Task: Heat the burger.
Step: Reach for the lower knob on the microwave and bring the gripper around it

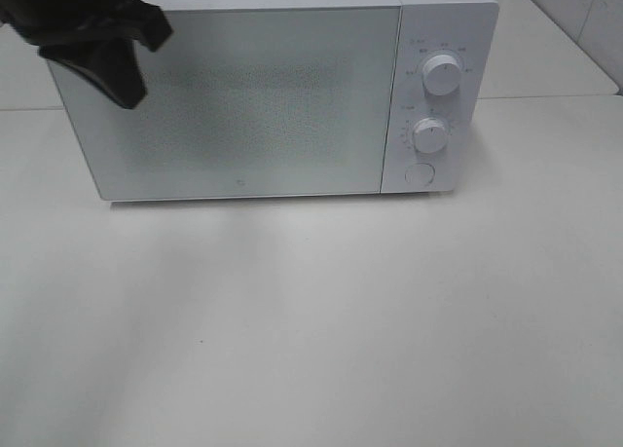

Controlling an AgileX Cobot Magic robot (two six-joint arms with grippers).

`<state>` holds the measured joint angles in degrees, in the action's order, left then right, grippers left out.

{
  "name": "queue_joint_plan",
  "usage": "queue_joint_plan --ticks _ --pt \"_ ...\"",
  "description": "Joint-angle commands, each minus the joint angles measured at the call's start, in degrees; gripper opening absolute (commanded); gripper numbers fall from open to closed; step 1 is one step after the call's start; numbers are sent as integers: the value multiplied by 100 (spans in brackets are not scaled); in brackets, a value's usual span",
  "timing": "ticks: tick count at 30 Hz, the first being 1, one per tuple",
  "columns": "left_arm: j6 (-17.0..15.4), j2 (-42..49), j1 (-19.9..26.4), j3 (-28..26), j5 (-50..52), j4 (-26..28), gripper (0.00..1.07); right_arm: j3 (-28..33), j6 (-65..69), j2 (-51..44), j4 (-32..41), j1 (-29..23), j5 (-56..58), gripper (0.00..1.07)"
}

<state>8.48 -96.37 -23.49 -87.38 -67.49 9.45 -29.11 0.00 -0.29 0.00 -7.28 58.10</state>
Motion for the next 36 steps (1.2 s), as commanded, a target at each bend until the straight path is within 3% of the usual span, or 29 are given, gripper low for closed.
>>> queue_joint_plan --ticks 1,7,14,17,18,21,23,24,29,36 --pt "-327 384 521 -29 -544 0 0 11 0 -143 -46 -17 -74 70" --pt "-481 791 871 -29 -561 -149 0 11 0 -143 -52 -17 -74 70" --pt "-905 1593 1341 115 -561 -848 0 11 0 -143 -52 -17 -74 70" --pt "-905 1925 1375 561 -561 -1008 0 11 0 -143 -52 -17 -74 70" --pt "-905 2200 1375 997 -561 -1020 0 11 0 -143 -52 -17 -74 70" --pt "-905 2320 1375 1175 -561 -1014 0 11 0 -143 -52 -17 -74 70" --pt "-934 2968 1375 2034 -418 -945 0 11 0 -143 -52 -17 -74 70" --pt "-934 2968 1375 2034 -418 -945 0 11 0 -143 -52 -17 -74 70" --pt "-940 3976 1375 3260 -120 -791 0 11 0 -143 -52 -17 -74 70" --pt "-940 5162 1375 4372 269 -722 0 11 0 -143 -52 -17 -74 70"
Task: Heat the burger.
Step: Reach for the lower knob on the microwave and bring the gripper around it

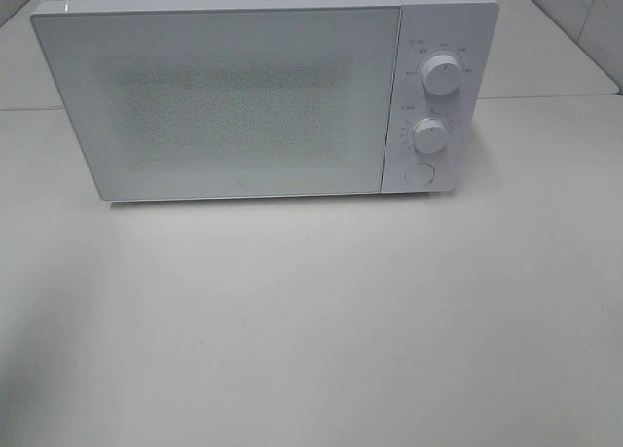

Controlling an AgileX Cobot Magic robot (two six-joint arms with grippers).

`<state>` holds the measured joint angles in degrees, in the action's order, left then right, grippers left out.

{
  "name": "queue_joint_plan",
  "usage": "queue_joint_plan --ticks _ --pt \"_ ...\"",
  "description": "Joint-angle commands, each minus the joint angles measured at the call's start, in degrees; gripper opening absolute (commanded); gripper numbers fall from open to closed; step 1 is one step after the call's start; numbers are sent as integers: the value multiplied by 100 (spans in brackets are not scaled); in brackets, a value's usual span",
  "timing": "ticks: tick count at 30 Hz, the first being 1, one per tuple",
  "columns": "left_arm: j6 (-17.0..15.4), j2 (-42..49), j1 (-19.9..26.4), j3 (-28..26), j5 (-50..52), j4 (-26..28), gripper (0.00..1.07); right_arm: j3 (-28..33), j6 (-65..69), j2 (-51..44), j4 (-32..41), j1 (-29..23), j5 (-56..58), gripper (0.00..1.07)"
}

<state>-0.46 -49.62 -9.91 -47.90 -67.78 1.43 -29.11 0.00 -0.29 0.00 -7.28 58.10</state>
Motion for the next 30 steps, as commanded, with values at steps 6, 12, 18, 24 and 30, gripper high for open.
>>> queue_joint_plan --ticks 6,12,18,24,30 --pt "-46 1839 -6 1272 653 195 0 11 0 -143 -52 -17 -74 70" --pt "17 2893 -6 1725 630 201 0 11 0 -143 -52 -17 -74 70" --pt "46 4068 -6 1833 659 390 0 11 0 -143 -52 -17 -74 70" --pt "46 5122 -6 1833 653 430 0 11 0 -143 -52 -17 -74 70" --pt "46 5048 -6 1851 693 418 0 11 0 -143 -52 -17 -74 70"
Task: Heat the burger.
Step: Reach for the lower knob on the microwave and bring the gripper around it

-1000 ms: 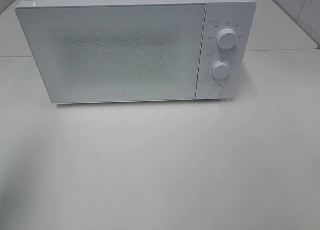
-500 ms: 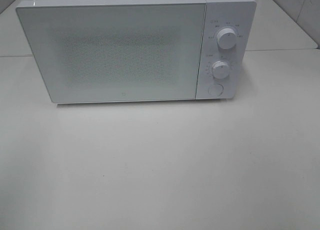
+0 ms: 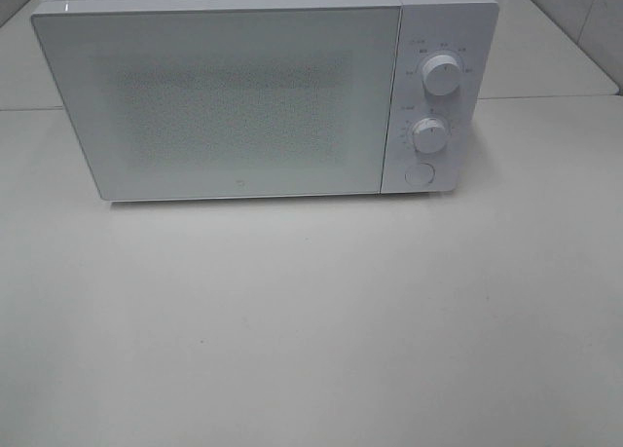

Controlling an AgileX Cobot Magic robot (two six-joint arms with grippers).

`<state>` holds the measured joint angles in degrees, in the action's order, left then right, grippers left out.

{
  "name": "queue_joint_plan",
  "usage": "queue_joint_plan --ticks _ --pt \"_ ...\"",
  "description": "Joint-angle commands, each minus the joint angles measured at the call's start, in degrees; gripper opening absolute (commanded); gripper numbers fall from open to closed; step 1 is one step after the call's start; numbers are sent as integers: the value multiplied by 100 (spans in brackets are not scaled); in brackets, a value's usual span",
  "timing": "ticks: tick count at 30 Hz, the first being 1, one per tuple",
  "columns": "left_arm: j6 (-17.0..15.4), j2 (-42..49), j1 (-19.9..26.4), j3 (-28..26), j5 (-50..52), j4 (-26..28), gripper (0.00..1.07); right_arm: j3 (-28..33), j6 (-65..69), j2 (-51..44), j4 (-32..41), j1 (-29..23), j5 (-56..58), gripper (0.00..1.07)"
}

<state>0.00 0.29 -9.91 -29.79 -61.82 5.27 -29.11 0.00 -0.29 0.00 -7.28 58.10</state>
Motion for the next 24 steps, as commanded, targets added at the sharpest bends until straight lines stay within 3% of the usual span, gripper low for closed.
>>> queue_joint_plan --ticks 1,15,24 --pt "0 57 -6 40 97 34 0 11 0 -143 -52 -17 -74 70" --pt "103 52 -6 143 252 -52 0 -17 0 -143 -46 -17 -132 70" --pt "103 52 -6 143 252 -52 0 -120 0 441 -40 -17 -1123 70"
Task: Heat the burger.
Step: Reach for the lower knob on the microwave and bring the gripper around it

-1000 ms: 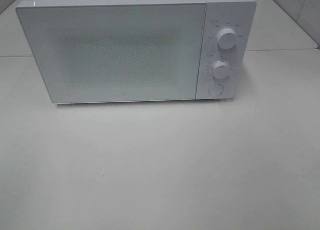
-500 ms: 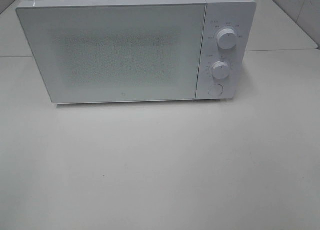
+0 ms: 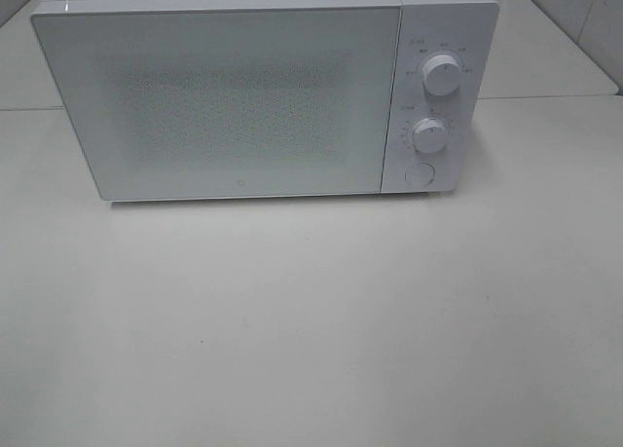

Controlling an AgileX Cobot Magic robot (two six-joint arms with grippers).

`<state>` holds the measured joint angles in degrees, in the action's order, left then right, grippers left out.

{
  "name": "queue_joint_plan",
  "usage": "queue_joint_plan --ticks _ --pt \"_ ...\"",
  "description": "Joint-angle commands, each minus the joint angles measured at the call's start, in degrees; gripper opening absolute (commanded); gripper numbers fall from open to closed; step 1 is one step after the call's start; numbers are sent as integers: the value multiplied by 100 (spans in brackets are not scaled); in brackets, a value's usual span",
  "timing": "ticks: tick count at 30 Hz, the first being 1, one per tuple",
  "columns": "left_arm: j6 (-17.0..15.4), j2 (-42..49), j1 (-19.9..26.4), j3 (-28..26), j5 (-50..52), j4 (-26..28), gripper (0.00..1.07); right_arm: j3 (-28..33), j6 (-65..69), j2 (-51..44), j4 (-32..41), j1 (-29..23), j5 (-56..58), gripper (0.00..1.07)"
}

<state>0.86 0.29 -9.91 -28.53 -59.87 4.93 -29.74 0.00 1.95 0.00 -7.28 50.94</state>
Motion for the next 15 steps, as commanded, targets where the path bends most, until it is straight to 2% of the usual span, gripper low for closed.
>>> queue_joint_plan --ticks 1,5,11,15 --pt "17 52 -6 17 57 -17 0 -46 0 309 -34 -17 -539 70" --pt "17 52 -6 17 57 -17 0 -46 0 900 -34 -17 -1249 70" --pt "17 52 -6 17 57 -17 0 -46 0 1404 -34 -17 -1599 70" --pt "17 52 -6 17 57 -17 0 -46 0 2097 0 -17 -1960 70"
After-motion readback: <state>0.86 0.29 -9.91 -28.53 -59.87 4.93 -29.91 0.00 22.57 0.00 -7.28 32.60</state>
